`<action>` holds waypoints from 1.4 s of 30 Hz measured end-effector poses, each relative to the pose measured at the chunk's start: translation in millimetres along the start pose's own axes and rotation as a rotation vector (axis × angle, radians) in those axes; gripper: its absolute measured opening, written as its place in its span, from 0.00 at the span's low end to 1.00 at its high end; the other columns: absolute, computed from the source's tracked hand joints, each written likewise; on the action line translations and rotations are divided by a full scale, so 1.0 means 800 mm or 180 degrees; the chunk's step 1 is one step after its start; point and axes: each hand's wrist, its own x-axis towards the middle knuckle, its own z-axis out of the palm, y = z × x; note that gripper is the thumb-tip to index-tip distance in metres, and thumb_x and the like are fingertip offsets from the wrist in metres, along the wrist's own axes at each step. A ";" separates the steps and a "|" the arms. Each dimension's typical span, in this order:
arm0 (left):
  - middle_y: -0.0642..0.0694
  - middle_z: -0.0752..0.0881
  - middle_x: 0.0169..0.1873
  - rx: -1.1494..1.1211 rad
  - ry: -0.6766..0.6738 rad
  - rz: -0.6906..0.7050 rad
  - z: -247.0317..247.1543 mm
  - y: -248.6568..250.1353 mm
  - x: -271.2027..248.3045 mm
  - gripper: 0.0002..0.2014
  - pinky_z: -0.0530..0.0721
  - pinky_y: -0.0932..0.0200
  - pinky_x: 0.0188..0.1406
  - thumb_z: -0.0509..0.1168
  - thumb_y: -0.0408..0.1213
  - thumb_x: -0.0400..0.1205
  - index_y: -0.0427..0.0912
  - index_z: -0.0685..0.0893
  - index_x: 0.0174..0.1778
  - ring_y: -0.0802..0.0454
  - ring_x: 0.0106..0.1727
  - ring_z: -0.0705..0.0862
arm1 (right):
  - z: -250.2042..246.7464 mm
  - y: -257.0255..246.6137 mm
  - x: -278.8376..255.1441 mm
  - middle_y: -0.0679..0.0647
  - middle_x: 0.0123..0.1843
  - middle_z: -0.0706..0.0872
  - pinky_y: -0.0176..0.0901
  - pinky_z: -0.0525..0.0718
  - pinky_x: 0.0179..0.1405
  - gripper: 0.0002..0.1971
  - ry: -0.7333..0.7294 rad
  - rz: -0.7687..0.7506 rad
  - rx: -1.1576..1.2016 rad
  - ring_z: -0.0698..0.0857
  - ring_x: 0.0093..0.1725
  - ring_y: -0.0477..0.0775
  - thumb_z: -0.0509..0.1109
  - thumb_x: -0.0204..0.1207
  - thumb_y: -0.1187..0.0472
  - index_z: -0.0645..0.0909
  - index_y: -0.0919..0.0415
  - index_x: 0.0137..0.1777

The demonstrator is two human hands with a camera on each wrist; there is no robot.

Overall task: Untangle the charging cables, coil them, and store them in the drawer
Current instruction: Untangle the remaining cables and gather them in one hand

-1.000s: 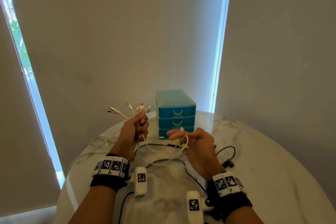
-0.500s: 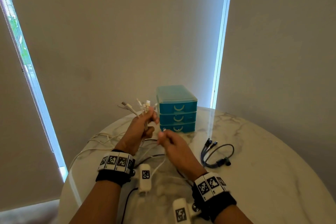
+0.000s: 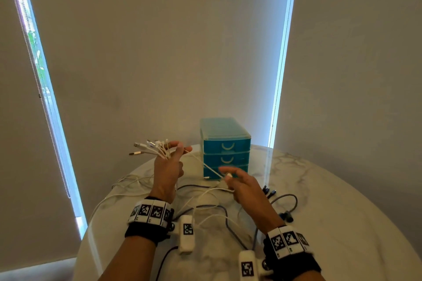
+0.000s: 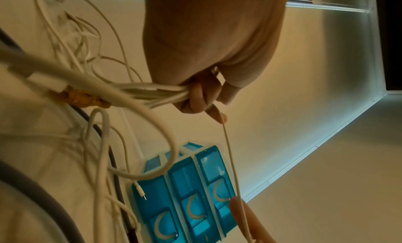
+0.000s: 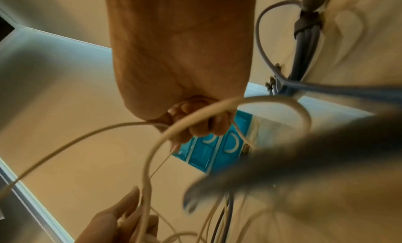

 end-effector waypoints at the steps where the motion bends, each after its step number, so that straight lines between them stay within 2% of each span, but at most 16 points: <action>1: 0.44 0.97 0.49 0.0088 0.0082 0.0068 0.000 -0.002 0.001 0.05 0.67 0.67 0.20 0.67 0.38 0.93 0.45 0.84 0.63 0.56 0.26 0.67 | -0.003 -0.002 -0.003 0.45 0.51 0.92 0.29 0.82 0.43 0.15 -0.0272 0.0111 0.0012 0.86 0.49 0.46 0.67 0.91 0.63 0.93 0.45 0.64; 4: 0.46 0.86 0.34 -0.0148 -0.0162 0.0021 -0.002 0.001 -0.001 0.06 0.64 0.65 0.20 0.63 0.34 0.94 0.46 0.85 0.62 0.57 0.24 0.66 | -0.007 -0.014 -0.005 0.48 0.37 0.88 0.34 0.78 0.39 0.15 -0.0844 0.0405 -0.0112 0.81 0.35 0.44 0.69 0.88 0.66 0.96 0.50 0.57; 6: 0.47 0.74 0.29 -0.0519 -0.0693 -0.0127 -0.005 0.009 -0.005 0.07 0.60 0.63 0.22 0.63 0.32 0.93 0.45 0.84 0.62 0.57 0.24 0.65 | -0.005 -0.016 0.010 0.51 0.29 0.77 0.36 0.70 0.29 0.12 -0.0505 0.0720 0.0017 0.71 0.27 0.45 0.68 0.89 0.64 0.95 0.55 0.55; 8: 0.48 0.69 0.29 -0.0583 -0.1288 -0.0246 -0.008 0.017 -0.012 0.06 0.57 0.61 0.25 0.65 0.34 0.91 0.44 0.83 0.63 0.58 0.24 0.64 | -0.002 -0.011 0.018 0.47 0.26 0.70 0.38 0.64 0.24 0.13 -0.0115 0.1047 0.0421 0.64 0.22 0.44 0.69 0.91 0.52 0.93 0.56 0.52; 10: 0.48 0.69 0.30 -0.0267 -0.1886 -0.0349 -0.009 0.020 -0.019 0.09 0.56 0.59 0.28 0.67 0.39 0.91 0.43 0.82 0.66 0.58 0.26 0.65 | 0.005 -0.004 0.011 0.46 0.27 0.67 0.38 0.60 0.25 0.22 -0.0112 0.0899 0.0783 0.61 0.25 0.45 0.64 0.93 0.42 0.96 0.54 0.57; 13: 0.45 0.72 0.30 0.0471 -0.2585 -0.0387 -0.010 0.014 -0.026 0.15 0.56 0.56 0.30 0.69 0.43 0.90 0.41 0.81 0.70 0.56 0.28 0.65 | 0.024 -0.002 -0.005 0.47 0.29 0.66 0.42 0.56 0.29 0.26 -0.0262 0.0849 0.1204 0.60 0.27 0.46 0.61 0.91 0.35 0.94 0.52 0.64; 17: 0.44 0.74 0.32 0.0976 -0.2953 -0.0475 -0.005 0.004 -0.030 0.10 0.57 0.55 0.29 0.70 0.44 0.89 0.44 0.83 0.63 0.52 0.30 0.63 | 0.028 0.004 0.010 0.47 0.28 0.66 0.40 0.59 0.27 0.23 0.0332 0.0718 0.2077 0.60 0.26 0.44 0.64 0.93 0.42 0.90 0.57 0.71; 20: 0.45 0.77 0.34 0.1261 -0.2997 -0.0433 -0.001 0.002 -0.031 0.07 0.59 0.57 0.28 0.69 0.43 0.92 0.44 0.81 0.58 0.53 0.30 0.65 | 0.008 0.015 0.018 0.48 0.28 0.69 0.39 0.62 0.22 0.16 0.0891 0.0658 0.2774 0.62 0.23 0.44 0.63 0.95 0.52 0.85 0.61 0.69; 23: 0.53 0.86 0.35 0.1710 -0.2530 -0.0367 0.009 0.006 -0.037 0.15 0.71 0.61 0.29 0.67 0.51 0.92 0.40 0.83 0.60 0.55 0.31 0.71 | -0.006 0.014 0.014 0.49 0.28 0.70 0.39 0.64 0.22 0.12 0.1113 0.0479 0.2482 0.64 0.23 0.46 0.59 0.97 0.54 0.82 0.60 0.64; 26: 0.52 0.91 0.52 0.1951 -0.1696 -0.0350 0.016 0.010 -0.039 0.30 0.79 0.60 0.38 0.59 0.71 0.87 0.49 0.87 0.68 0.55 0.37 0.78 | -0.003 0.003 0.005 0.48 0.27 0.69 0.39 0.63 0.21 0.15 0.0701 0.0452 0.1866 0.63 0.22 0.46 0.58 0.97 0.52 0.82 0.58 0.55; 28: 0.49 0.88 0.50 0.1592 -0.1592 -0.0434 0.020 0.011 -0.040 0.34 0.70 0.61 0.32 0.55 0.74 0.86 0.48 0.89 0.62 0.56 0.33 0.73 | 0.011 -0.006 -0.001 0.47 0.26 0.68 0.38 0.62 0.20 0.15 0.0197 0.0463 0.1479 0.63 0.22 0.46 0.60 0.96 0.51 0.82 0.58 0.51; 31: 0.53 0.80 0.34 0.1166 -0.1958 -0.0683 0.029 0.018 -0.049 0.30 0.55 0.55 0.32 0.55 0.72 0.88 0.47 0.84 0.47 0.57 0.28 0.62 | 0.034 -0.013 -0.008 0.45 0.26 0.67 0.37 0.61 0.22 0.15 -0.0116 0.0427 0.1000 0.63 0.23 0.44 0.63 0.95 0.51 0.83 0.56 0.48; 33: 0.54 0.77 0.30 0.1320 -0.2146 -0.0583 0.029 0.014 -0.050 0.26 0.58 0.58 0.30 0.57 0.69 0.90 0.51 0.84 0.45 0.57 0.28 0.62 | 0.041 -0.013 -0.009 0.45 0.27 0.68 0.37 0.61 0.24 0.15 -0.0137 0.0422 0.0910 0.65 0.24 0.44 0.63 0.95 0.52 0.83 0.55 0.48; 35: 0.52 0.78 0.31 0.1588 -0.2169 -0.0311 0.025 0.007 -0.045 0.23 0.64 0.62 0.28 0.60 0.65 0.90 0.50 0.87 0.51 0.59 0.27 0.67 | 0.042 -0.012 -0.010 0.45 0.27 0.69 0.37 0.63 0.24 0.15 -0.0111 0.0420 0.0840 0.66 0.25 0.43 0.62 0.95 0.52 0.83 0.56 0.49; 38: 0.49 0.82 0.35 0.1473 -0.1911 -0.0146 0.023 0.004 -0.041 0.23 0.69 0.63 0.27 0.63 0.61 0.91 0.44 0.88 0.60 0.59 0.30 0.75 | 0.044 -0.011 -0.012 0.44 0.27 0.72 0.36 0.66 0.24 0.14 -0.0126 0.0365 0.0681 0.69 0.25 0.42 0.65 0.94 0.49 0.85 0.57 0.53; 42: 0.51 0.88 0.41 0.0657 -0.1175 0.0085 0.019 0.004 -0.030 0.17 0.69 0.60 0.29 0.61 0.57 0.93 0.49 0.88 0.53 0.57 0.29 0.71 | 0.035 -0.005 -0.002 0.46 0.30 0.75 0.37 0.65 0.24 0.15 -0.0006 0.0502 0.1341 0.68 0.25 0.43 0.65 0.93 0.50 0.89 0.59 0.61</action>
